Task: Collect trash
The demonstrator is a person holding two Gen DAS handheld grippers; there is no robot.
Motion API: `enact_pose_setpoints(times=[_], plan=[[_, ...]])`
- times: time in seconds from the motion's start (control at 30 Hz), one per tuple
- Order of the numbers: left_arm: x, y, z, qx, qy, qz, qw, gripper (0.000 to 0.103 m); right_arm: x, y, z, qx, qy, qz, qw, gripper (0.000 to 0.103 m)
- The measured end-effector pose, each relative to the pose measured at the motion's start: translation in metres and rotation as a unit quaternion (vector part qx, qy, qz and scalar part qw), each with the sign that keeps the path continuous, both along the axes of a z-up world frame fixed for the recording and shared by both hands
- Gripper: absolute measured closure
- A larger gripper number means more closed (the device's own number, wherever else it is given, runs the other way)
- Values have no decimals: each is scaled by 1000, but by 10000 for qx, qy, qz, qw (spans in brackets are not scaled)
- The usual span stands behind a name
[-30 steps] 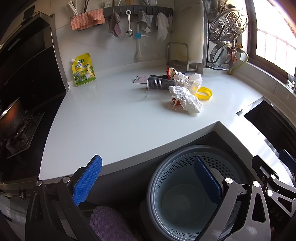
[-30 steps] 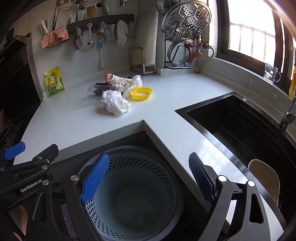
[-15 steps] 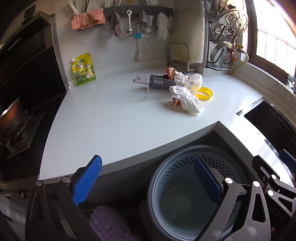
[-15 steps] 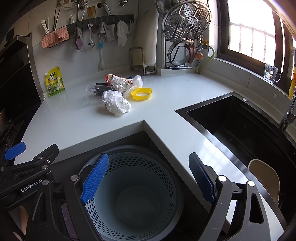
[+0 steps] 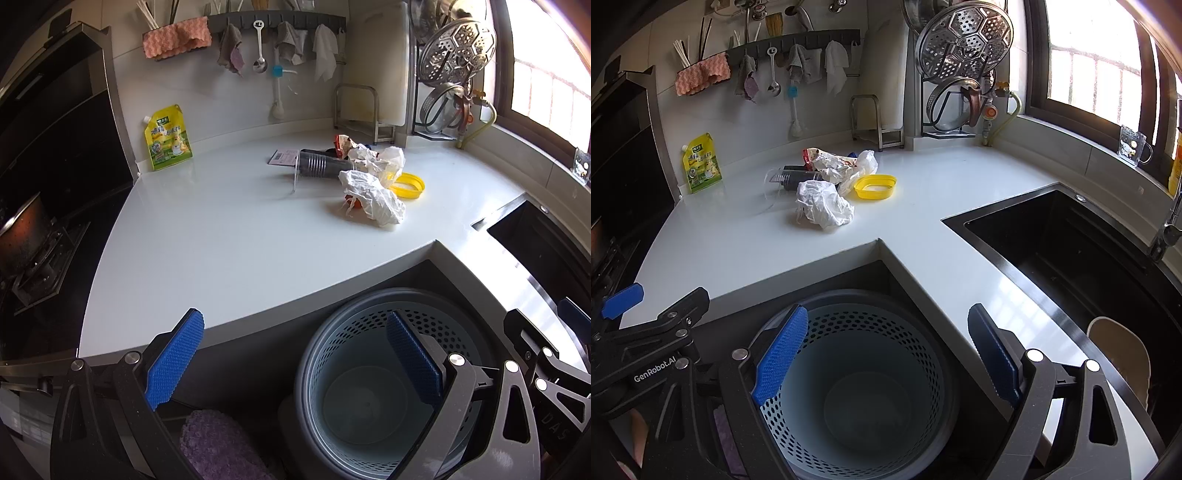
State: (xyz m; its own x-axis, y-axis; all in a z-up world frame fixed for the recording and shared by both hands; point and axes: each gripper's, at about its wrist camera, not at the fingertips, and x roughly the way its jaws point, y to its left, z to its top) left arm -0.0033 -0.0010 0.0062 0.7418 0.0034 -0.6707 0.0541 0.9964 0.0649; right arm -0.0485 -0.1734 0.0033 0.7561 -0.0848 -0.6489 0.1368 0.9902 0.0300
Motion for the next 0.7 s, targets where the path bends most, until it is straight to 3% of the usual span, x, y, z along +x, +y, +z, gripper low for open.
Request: enact_pose_setpoints(times=[0.7], plan=[[-1, 2, 1, -5, -4, -5, 10000, 6, 1, 0, -1, 12, -9, 3, 10000, 19]])
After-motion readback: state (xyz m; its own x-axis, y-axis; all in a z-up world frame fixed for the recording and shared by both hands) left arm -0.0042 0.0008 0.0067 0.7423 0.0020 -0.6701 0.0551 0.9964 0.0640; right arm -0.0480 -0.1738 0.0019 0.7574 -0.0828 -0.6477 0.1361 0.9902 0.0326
